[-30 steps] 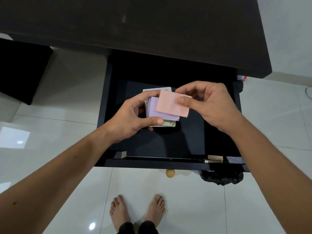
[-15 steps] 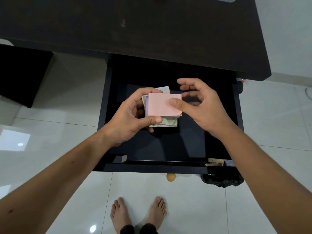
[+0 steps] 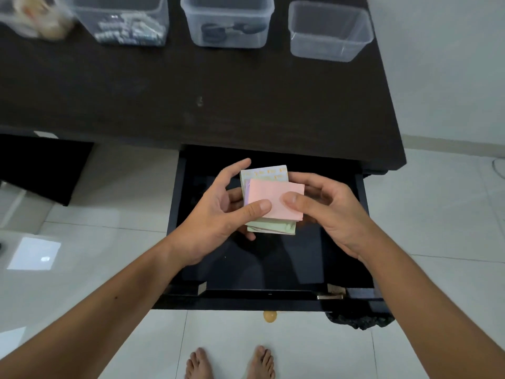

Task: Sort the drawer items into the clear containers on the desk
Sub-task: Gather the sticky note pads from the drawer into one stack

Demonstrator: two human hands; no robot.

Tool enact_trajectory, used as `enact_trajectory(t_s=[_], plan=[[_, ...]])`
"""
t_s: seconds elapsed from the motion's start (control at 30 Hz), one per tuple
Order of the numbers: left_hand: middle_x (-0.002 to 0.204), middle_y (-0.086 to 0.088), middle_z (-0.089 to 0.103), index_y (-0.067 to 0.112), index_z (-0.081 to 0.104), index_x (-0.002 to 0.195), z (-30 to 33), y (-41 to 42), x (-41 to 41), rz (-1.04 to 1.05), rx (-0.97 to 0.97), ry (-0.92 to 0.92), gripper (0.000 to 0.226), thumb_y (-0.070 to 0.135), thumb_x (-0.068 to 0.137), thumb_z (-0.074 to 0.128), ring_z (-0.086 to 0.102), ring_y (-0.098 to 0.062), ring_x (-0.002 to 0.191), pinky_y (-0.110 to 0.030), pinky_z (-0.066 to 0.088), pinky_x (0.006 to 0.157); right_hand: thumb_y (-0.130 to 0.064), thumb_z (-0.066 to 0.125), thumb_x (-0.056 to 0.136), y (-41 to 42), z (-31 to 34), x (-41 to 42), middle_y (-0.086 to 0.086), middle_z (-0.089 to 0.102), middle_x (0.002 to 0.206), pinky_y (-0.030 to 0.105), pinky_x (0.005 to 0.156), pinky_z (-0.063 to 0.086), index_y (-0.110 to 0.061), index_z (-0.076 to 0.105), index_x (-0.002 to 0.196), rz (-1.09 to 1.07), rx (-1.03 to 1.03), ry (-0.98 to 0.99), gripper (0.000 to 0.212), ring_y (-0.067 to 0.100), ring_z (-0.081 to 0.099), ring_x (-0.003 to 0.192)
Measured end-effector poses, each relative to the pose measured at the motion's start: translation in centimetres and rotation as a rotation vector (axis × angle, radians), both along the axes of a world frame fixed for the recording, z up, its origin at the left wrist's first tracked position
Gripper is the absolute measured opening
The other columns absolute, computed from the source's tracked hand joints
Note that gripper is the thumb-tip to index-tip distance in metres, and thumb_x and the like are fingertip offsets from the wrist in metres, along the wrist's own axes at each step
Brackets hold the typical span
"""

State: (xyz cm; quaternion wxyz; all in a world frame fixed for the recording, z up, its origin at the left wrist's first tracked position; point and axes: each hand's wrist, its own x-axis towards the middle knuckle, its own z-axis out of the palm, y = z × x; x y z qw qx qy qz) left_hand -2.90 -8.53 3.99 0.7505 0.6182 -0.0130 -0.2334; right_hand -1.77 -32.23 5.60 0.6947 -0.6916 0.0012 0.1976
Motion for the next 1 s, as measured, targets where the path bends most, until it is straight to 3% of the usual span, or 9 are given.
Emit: enact_trajectory(t_s=[0.13,0.27,0.37,0.47,0.57,0.73,1.0], plan=[[0.124,-0.009,0.076,0.029,0.032,0.157,3.5,-1.6,1.9,0.028,0.034,-0.008,0.089,0.023,0.085,0.083,0.075,-0.027,0.102,-0.044,0.063,0.069,-0.031,0.082,0.081,-1.3,3.5,1.5,0.002,0.078,0.121,0.041,0.089,0.064,-0.023,0.071,0.131,-0.032,-0.038,-0.052,0.052,0.020,0.076,0.111],[0.121,-0.002,0.078,0.021,0.037,0.150,6.0,-3.1,4.1,0.086,0.059,-0.021,0.084,0.024,0.082,0.087,0.076,-0.020,0.101,-0.035,0.062,0.063,-0.028,0.081,0.082,-2.1,6.0,3.2,0.003,0.078,0.119,0.038,0.075,0.065,-0.022,0.070,0.131,-0.068,0.009,-0.052,0.051,0.024,0.077,0.106],[0.122,-0.003,0.077,0.023,0.042,0.149,8.0,-4.5,6.8,0.079,0.078,-0.064,0.078,0.027,0.082,0.082,0.075,-0.017,0.100,-0.032,0.061,0.066,-0.028,0.081,0.082,-3.3,7.8,5.2,0.004,0.078,0.119,0.041,0.076,0.066,-0.019,0.069,0.133,-0.124,0.017,-0.068,0.053,0.024,0.077,0.108],[0.121,-0.003,0.076,0.027,0.041,0.156,9.2,-5.7,9.8,0.056,0.096,-0.106,0.081,0.031,0.084,0.079,0.073,-0.015,0.101,-0.034,0.061,0.072,-0.033,0.084,0.077,-4.5,8.8,8.0,0.004,0.079,0.117,0.046,0.079,0.066,-0.019,0.071,0.127,-0.165,0.011,-0.074,0.053,0.025,0.076,0.109],[0.118,0.002,0.076,0.031,0.040,0.159,9.7,-6.7,13.0,0.035,0.114,-0.131,0.086,0.036,0.084,0.081,0.072,-0.018,0.106,-0.039,0.061,0.078,-0.032,0.083,0.074,-5.4,9.2,11.1,-0.004,0.081,0.106,0.040,0.077,0.066,-0.020,0.074,0.116,-0.212,-0.014,-0.084,0.044,0.019,0.078,0.104],[0.122,0.006,0.075,0.031,0.040,0.159,9.4,-7.9,18.2,0.037,0.112,-0.128,0.088,0.042,0.084,0.085,0.071,-0.023,0.117,-0.042,0.062,0.082,-0.037,0.084,0.074,-6.6,8.8,16.4,-0.005,0.080,0.110,0.042,0.088,0.065,-0.022,0.074,0.115,-0.225,-0.060,-0.089,0.044,0.015,0.076,0.108],[0.120,-0.001,0.075,0.025,0.046,0.155,10.8,-9.2,26.2,0.036,0.099,-0.126,0.079,0.033,0.083,0.077,0.072,-0.015,0.102,-0.039,0.060,0.079,-0.040,0.084,0.074,-7.6,9.6,23.7,-0.005,0.079,0.116,0.046,0.091,0.064,-0.026,0.073,0.122,-0.258,-0.078,-0.087,0.051,0.016,0.074,0.113]])
